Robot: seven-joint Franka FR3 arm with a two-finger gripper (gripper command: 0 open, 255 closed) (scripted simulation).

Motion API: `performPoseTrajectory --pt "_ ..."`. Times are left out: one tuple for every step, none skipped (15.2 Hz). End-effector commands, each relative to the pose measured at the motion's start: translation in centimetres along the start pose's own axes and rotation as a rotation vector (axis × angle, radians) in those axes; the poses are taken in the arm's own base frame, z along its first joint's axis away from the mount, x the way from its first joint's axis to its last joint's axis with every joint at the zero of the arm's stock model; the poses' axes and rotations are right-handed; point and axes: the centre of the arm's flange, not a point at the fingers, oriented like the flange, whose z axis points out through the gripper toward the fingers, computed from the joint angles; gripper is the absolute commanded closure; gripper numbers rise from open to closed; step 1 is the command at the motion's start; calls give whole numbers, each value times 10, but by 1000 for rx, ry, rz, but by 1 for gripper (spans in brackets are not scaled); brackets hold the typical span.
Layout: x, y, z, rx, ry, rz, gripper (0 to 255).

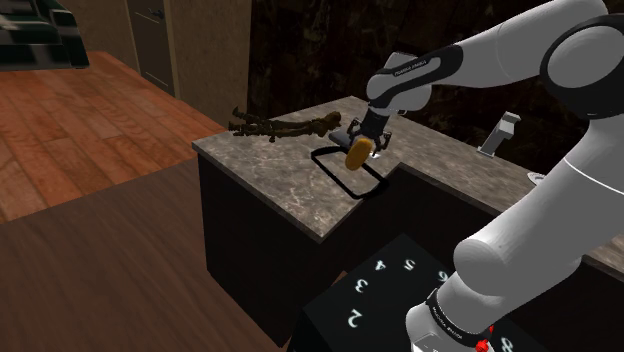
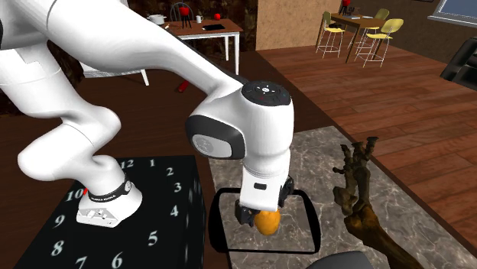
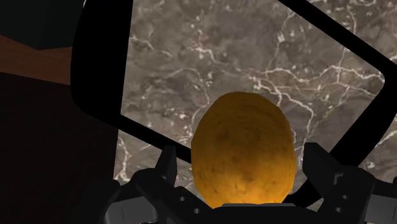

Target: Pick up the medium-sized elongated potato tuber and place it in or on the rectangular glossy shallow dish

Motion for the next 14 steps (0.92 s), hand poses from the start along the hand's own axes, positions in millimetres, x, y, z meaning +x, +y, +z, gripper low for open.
performPoseTrajectory --pt "0 0 0 0 0 0 0" --pt "-1 0 0 -1 -1 0 0" --pt "-1 0 -13 -1 -1 0 0" --pt "-1 0 -27 -1 -1 0 0" --pt "-1 0 -40 -1 -1 0 0" --pt "-1 0 -50 -1 -1 0 0" --pt "-1 0 -50 -1 -1 0 0" --pt "-1 0 -50 -1 -1 0 0" --pt "-1 0 -50 -1 -1 0 0" --pt "-1 0 -50 -1 -1 0 0" --pt "-1 0 -50 -1 -1 0 0" --pt "-1 0 -50 -1 -1 0 0" --pt "-1 0 -50 -1 -1 0 0" --pt "-1 0 -50 -1 -1 0 0"
